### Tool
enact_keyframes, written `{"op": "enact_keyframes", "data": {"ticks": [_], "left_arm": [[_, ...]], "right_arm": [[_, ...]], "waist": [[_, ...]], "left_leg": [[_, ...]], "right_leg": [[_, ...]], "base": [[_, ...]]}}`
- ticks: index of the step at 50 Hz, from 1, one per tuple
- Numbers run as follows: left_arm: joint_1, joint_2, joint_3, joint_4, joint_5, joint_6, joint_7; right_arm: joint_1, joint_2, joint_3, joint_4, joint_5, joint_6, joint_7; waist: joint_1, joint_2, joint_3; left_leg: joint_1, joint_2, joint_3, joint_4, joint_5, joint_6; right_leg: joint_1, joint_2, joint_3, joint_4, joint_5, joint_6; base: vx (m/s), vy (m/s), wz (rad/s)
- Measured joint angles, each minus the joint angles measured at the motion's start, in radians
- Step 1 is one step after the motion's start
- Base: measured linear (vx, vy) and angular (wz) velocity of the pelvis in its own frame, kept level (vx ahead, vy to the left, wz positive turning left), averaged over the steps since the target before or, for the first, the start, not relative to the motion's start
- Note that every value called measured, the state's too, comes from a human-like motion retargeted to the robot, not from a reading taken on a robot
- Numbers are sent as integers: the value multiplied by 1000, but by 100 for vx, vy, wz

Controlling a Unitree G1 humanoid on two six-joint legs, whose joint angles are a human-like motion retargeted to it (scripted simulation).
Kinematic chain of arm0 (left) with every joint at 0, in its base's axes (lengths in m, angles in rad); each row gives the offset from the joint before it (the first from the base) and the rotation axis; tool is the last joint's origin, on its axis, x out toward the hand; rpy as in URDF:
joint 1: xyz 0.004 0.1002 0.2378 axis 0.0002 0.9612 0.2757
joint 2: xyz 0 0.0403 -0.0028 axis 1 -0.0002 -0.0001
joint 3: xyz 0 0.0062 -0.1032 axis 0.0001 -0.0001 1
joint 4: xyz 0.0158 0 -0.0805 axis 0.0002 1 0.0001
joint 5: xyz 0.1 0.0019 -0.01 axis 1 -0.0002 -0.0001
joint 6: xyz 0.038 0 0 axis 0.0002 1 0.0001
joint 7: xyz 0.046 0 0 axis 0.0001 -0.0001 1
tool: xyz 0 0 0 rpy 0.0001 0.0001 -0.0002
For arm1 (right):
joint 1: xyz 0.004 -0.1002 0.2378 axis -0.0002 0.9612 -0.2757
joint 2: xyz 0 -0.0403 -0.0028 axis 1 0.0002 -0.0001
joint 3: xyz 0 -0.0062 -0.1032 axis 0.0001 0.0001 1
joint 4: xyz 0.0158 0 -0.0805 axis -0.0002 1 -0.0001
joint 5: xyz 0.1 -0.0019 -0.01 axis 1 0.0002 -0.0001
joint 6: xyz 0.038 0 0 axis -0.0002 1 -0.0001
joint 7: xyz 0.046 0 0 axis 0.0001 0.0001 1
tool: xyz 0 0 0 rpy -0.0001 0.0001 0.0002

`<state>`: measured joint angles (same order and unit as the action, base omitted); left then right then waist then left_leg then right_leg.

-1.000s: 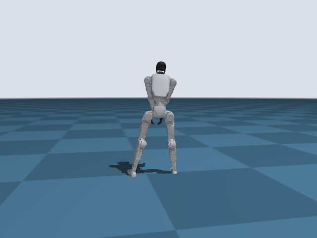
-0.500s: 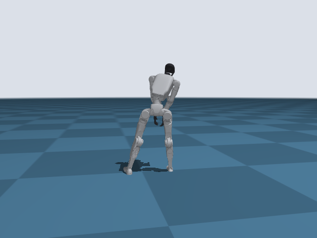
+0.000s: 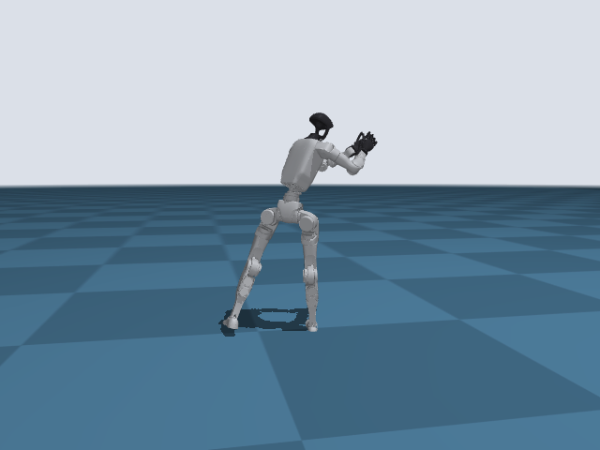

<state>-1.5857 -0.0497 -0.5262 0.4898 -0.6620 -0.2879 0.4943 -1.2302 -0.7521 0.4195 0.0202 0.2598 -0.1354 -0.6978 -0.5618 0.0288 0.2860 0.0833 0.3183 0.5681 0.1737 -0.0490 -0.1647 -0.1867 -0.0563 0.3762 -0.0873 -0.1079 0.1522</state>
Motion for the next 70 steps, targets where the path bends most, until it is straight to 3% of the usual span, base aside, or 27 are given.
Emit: {"op": "enact_keyframes", "data": {"ticks": [7,15,19,25,31,35,37,40,42,45,46,48,50,52,53,54,55,57,60,62,65,67,68,70], "left_arm": [[-253,127,-8,-298,307,-27,114],[-497,220,-39,-488,592,-7,160],[-534,158,-61,-590,454,-114,125],[-559,158,-63,-592,471,-124,143],[-584,153,-80,-532,464,-118,159],[-627,165,-71,-388,572,-13,132],[-615,143,-65,-324,523,-1,64],[-539,99,-67,-163,450,30,-48],[-480,9,-96,32,473,84,-22],[-209,-114,-159,416,439,209,118],[-91,-170,-172,565,347,252,181],[183,-243,-184,815,107,299,248],[461,-243,-128,999,-81,330,193],[731,-103,-59,969,-146,317,142],[830,-13,-26,900,-172,314,173],[893,99,-25,801,-189,298,214],[938,221,-39,688,-201,275,261],[862,385,-91,438,-149,260,331],[595,491,-65,196,66,266,246],[412,565,-32,152,229,273,211],[120,672,-41,149,419,273,252],[-32,759,-40,76,388,175,297],[-107,846,-82,75,530,246,325],[-220,975,-126,-5,662,285,341]], "right_arm": [[-295,-171,12,-261,-363,51,-115],[-587,-280,103,-448,-591,103,-195],[-693,-323,171,-482,-680,147,-221],[-732,-379,229,-500,-697,148,-262],[-702,-375,222,-436,-678,160,-328],[-605,-340,119,-354,-660,180,-373],[-508,-266,16,-303,-637,184,-379],[-293,-58,-201,-217,-519,116,-342],[-190,91,-301,-92,-345,44,-316],[69,407,-428,175,19,-120,-307],[154,488,-433,319,175,-129,-284],[309,629,-395,655,449,-69,-167],[418,769,-321,1023,566,74,74],[465,934,-212,1280,430,199,267],[457,1009,-145,1368,288,302,200],[424,1083,-124,1380,316,302,247],[377,1157,-125,1353,429,249,351],[193,1144,-159,1242,515,230,305],[-55,961,-104,1056,554,112,326],[-200,881,-44,955,570,38,392],[-463,812,2,892,548,-9,491],[-631,847,-35,843,673,-124,431],[-694,864,-37,811,683,-158,435],[-806,873,-20,744,630,-181,472]], "waist": [[-28,-24,-112],[-50,-45,-200],[-48,-58,-208],[-54,-71,-247],[-39,-95,-221],[-26,-110,-129],[-33,-115,-56],[-61,-119,63],[-50,-91,172],[-62,-13,219],[-47,30,227],[-3,137,234],[82,262,234],[202,399,203],[282,467,171],[383,490,108],[494,491,29],[797,491,-217],[1167,483,-524],[1289,420,-630],[1417,285,-690],[1458,195,-673],[1468,159,-666],[1470,90,-649]], "left_leg": [[41,0,43,40,57,7],[101,-4,94,56,139,12],[129,-10,114,63,169,20],[147,-25,115,70,193,31],[142,-51,96,49,163,30],[116,-63,83,31,96,37],[88,-61,75,32,45,46],[25,-48,44,50,-46,59],[-23,-44,5,63,-103,64],[-128,-55,-79,67,-153,74],[-155,-65,-116,61,-158,74],[-196,-82,-194,43,-156,69],[-199,-93,-285,17,-143,48],[-170,-116,-397,-15,-123,29],[-144,-132,-460,-30,-114,22],[-124,-170,-528,-48,-99,20],[-106,-218,-600,-67,-82,20],[-124,-272,-746,-80,-58,12],[-123,-273,-947,-71,-54,-16],[-110,-278,-1044,-77,-55,-21],[-115,-289,-1136,-114,-45,-14],[-129,-291,-1155,-154,-30,-11],[-140,-291,-1158,-174,-21,-7],[-159,-286,-1159,-215,-2,-6]], "right_leg": [[8,13,87,0,-6,10],[24,38,184,0,3,34],[40,44,218,0,7,41],[60,39,241,0,11,56],[54,22,227,0,19,89],[36,3,181,0,26,102],[23,-8,140,0,29,94],[5,-29,52,0,30,77],[2,-51,-24,0,27,70],[-24,-96,-140,0,16,22],[-24,-113,-181,2,7,-2],[-35,-139,-259,61,-41,-60],[-45,-154,-336,212,-135,-126],[-17,-190,-425,376,-225,-167],[22,-215,-475,443,-260,-185],[58,-264,-530,514,-296,-189],[94,-325,-586,588,-334,-186],[177,-387,-731,637,-355,-179],[389,-334,-963,554,-320,-180],[507,-280,-1074,470,-292,-186],[602,-216,-1184,343,-251,-173],[610,-198,-1221,290,-238,-156],[603,-194,-1233,274,-234,-149],[584,-190,-1251,256,-230,-140]], "base": [[12,-4,-69],[12,-5,-69],[10,-4,-50],[5,-2,-17],[-5,2,9],[-24,9,56],[-34,13,100],[-39,16,147],[-39,19,192],[-30,16,227],[-21,15,242],[-13,13,245],[-2,10,255],[9,8,295],[15,7,342],[19,8,377],[22,8,405],[24,8,407],[25,5,348],[24,2,267],[21,-1,173],[16,-3,80],[13,-4,51],[11,-4,39]]}}
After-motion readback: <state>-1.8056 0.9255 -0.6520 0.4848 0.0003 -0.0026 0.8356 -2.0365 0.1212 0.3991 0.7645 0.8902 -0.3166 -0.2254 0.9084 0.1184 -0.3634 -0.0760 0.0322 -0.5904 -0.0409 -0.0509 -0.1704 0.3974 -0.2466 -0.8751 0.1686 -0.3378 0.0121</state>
